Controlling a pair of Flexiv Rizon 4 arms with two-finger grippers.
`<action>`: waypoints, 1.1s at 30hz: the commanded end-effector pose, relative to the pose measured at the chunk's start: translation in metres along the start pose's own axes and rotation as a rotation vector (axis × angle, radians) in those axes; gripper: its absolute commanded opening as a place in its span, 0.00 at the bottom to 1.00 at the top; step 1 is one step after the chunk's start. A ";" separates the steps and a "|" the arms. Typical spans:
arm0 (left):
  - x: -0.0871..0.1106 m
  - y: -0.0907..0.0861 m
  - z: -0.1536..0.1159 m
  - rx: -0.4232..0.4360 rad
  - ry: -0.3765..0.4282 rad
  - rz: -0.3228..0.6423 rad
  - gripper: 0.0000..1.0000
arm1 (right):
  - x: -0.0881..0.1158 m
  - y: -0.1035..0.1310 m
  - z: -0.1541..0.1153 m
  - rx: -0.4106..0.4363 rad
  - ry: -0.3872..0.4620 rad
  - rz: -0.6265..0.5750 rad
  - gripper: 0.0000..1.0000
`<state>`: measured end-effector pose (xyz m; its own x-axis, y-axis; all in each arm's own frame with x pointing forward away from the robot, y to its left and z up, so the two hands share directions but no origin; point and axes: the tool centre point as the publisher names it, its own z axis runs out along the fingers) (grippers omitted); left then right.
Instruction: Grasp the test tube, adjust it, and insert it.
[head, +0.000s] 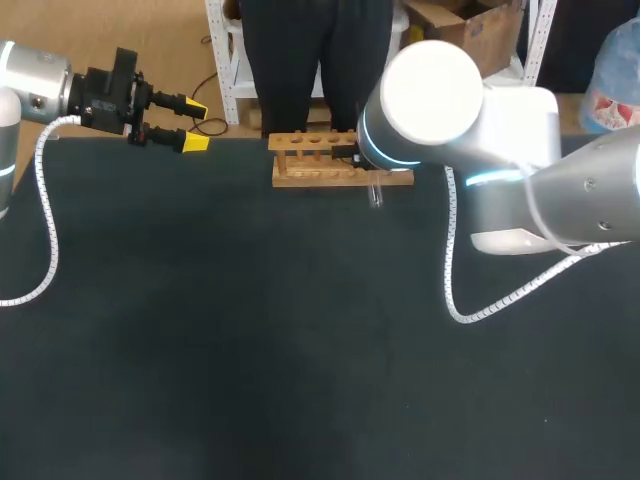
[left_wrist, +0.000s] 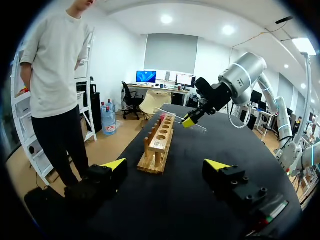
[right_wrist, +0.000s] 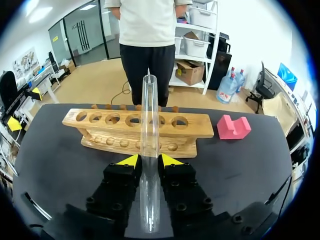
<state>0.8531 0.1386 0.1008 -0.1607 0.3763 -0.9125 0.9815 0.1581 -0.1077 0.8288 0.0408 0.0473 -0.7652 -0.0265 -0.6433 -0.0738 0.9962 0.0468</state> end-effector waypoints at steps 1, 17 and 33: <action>0.000 -0.003 0.000 -0.008 -0.001 0.002 1.00 | 0.000 0.000 0.005 0.000 0.010 -0.003 0.00; 0.000 -0.003 0.000 -0.008 -0.001 0.002 1.00 | 0.006 0.001 0.012 0.004 0.044 -0.010 0.00; 0.000 -0.003 0.000 -0.008 -0.001 0.002 1.00 | 0.006 -0.004 0.001 0.013 0.038 -0.003 0.00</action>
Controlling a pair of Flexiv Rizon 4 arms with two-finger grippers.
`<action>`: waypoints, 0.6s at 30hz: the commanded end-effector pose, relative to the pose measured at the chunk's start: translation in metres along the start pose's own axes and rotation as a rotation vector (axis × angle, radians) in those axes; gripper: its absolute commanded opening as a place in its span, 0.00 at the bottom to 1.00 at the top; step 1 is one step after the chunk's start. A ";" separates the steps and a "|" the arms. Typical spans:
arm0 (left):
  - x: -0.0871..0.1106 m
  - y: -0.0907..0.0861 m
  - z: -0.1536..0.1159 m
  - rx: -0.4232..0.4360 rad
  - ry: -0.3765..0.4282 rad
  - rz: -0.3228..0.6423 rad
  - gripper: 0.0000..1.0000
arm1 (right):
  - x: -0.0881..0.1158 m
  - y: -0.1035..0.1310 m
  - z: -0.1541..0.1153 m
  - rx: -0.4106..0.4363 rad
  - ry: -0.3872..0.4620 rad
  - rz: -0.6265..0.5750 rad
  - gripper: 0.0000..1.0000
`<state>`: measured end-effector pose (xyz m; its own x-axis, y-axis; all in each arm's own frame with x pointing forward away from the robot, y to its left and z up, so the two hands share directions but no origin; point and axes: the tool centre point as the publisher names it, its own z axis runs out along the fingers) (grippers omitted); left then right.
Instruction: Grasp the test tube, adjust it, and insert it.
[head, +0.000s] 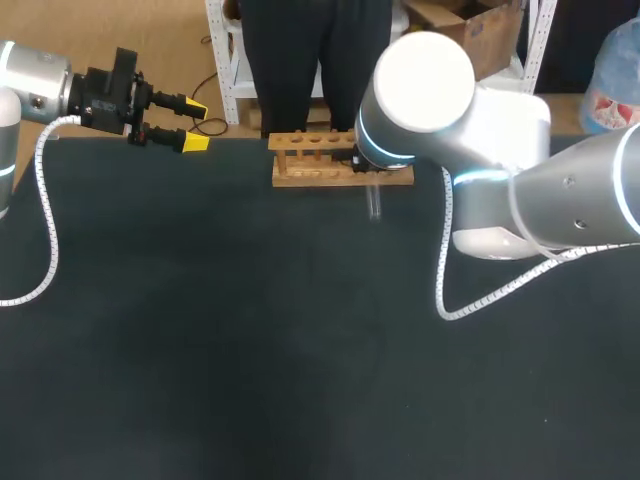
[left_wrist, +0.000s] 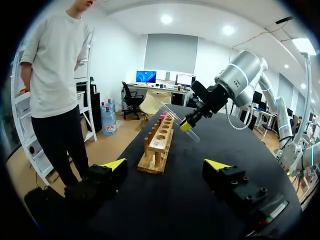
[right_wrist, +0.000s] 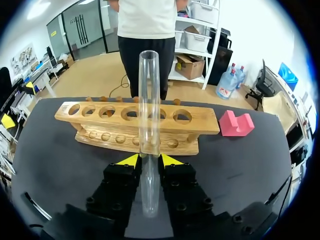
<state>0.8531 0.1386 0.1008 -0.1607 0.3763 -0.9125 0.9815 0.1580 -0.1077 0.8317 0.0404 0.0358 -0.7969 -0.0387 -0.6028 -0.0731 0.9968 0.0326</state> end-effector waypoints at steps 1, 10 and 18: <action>0.000 -0.003 0.000 -0.008 -0.001 0.002 1.00 | 0.000 -0.004 -0.012 0.001 -0.017 0.008 0.00; 0.000 -0.003 0.000 -0.008 -0.001 0.002 1.00 | -0.002 -0.012 -0.042 -0.001 -0.076 0.042 0.00; 0.000 -0.003 0.000 -0.008 -0.001 0.002 1.00 | -0.008 -0.021 -0.073 -0.004 -0.136 0.067 0.00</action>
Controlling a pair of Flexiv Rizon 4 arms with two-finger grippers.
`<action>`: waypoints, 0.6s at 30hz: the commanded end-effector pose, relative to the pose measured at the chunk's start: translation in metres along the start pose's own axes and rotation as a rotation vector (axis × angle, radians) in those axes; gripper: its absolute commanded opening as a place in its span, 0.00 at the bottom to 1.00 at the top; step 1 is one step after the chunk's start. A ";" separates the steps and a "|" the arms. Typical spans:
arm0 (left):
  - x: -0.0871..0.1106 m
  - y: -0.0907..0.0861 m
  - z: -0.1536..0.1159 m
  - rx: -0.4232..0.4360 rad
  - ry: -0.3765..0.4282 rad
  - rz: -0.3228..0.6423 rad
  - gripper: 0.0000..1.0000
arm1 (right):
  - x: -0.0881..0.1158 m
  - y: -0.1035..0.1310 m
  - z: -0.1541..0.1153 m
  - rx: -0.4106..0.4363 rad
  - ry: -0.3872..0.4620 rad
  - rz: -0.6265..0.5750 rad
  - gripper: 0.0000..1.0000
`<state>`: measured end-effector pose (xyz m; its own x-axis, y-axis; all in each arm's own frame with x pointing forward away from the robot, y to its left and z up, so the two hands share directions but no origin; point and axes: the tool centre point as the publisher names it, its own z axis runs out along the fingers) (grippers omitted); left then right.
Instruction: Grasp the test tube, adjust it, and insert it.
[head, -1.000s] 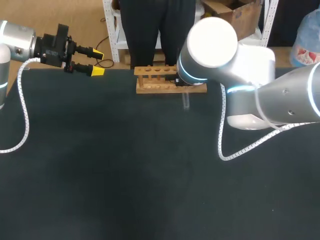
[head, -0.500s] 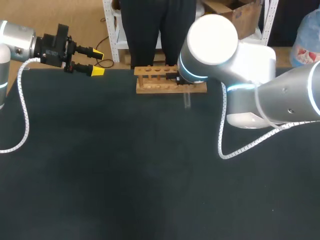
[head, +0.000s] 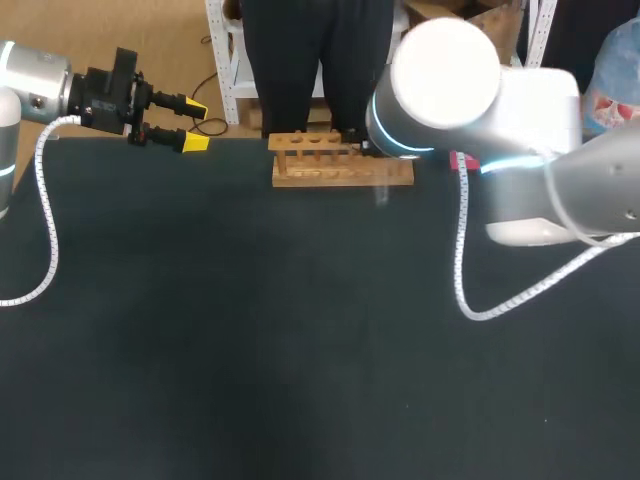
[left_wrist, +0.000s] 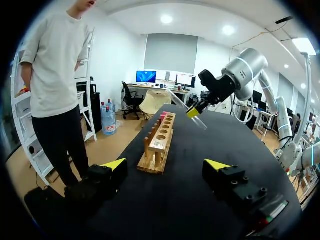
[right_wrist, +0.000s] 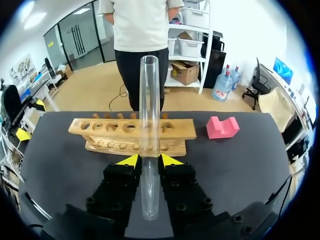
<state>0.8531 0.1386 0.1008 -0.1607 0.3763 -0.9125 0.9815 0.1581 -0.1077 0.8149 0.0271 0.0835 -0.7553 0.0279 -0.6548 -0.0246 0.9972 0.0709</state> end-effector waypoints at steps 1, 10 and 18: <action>0.000 -0.003 0.000 -0.008 -0.001 0.002 1.00 | 0.004 -0.012 -0.028 -0.006 -0.073 0.009 0.00; 0.000 -0.003 0.000 -0.008 -0.001 0.002 1.00 | -0.002 -0.025 -0.056 0.000 -0.120 0.029 0.00; 0.000 -0.003 0.000 -0.008 -0.001 0.002 1.00 | 0.001 -0.030 -0.071 0.005 -0.134 0.041 0.00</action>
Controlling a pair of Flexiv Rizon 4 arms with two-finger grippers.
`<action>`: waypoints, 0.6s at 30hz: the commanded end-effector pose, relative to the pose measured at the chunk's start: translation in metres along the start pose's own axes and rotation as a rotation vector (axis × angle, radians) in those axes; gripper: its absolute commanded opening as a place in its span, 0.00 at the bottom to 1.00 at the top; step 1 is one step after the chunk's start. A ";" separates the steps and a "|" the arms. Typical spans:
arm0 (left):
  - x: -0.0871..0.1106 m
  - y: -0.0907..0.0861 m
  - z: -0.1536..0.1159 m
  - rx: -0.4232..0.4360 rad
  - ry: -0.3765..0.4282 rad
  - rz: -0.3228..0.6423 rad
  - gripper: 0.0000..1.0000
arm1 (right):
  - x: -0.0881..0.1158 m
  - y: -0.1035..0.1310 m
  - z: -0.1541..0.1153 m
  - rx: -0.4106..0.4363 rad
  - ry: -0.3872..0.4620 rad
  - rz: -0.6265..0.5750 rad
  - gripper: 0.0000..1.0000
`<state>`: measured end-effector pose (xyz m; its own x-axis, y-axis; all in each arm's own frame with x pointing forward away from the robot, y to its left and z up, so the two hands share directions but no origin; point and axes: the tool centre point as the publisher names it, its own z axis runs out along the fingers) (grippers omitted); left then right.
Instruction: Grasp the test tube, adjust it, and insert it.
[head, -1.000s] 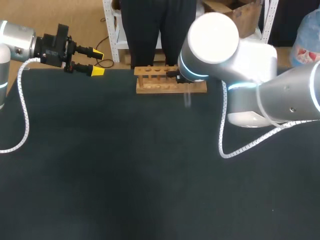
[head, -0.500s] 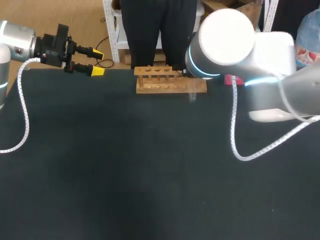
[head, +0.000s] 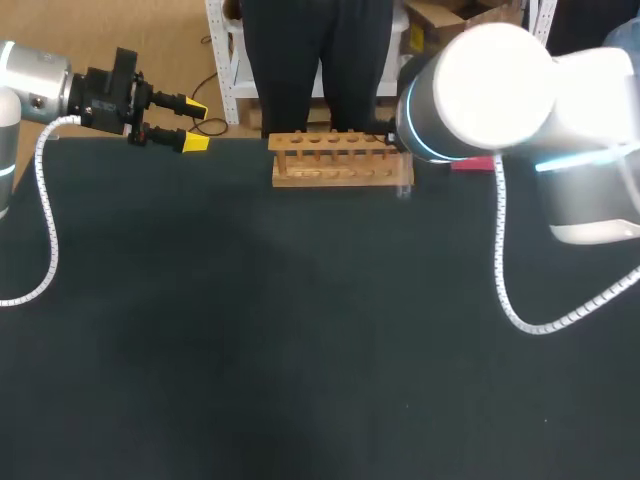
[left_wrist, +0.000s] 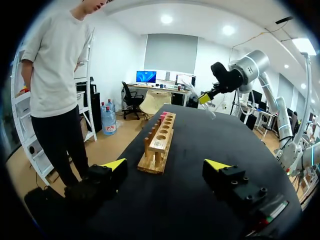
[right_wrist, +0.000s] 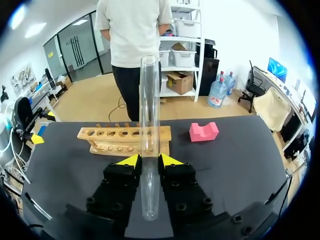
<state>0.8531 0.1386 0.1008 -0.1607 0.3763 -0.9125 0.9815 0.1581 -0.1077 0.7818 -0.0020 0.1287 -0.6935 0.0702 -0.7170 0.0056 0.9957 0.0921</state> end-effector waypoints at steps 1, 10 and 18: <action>0.000 -0.003 0.000 -0.008 -0.001 0.002 1.00 | 0.005 -0.005 -0.015 0.000 -0.045 0.006 0.00; 0.000 -0.003 0.000 -0.008 -0.001 0.002 1.00 | 0.009 -0.011 -0.027 0.010 -0.055 0.016 0.00; 0.000 -0.003 0.000 -0.008 -0.001 0.002 1.00 | 0.010 -0.008 -0.029 0.000 -0.056 0.012 0.00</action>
<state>0.8531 0.1386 0.1008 -0.1607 0.3763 -0.9125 0.9815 0.1581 -0.1077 0.7551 -0.0104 0.1415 -0.6588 0.0848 -0.7475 0.0170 0.9950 0.0979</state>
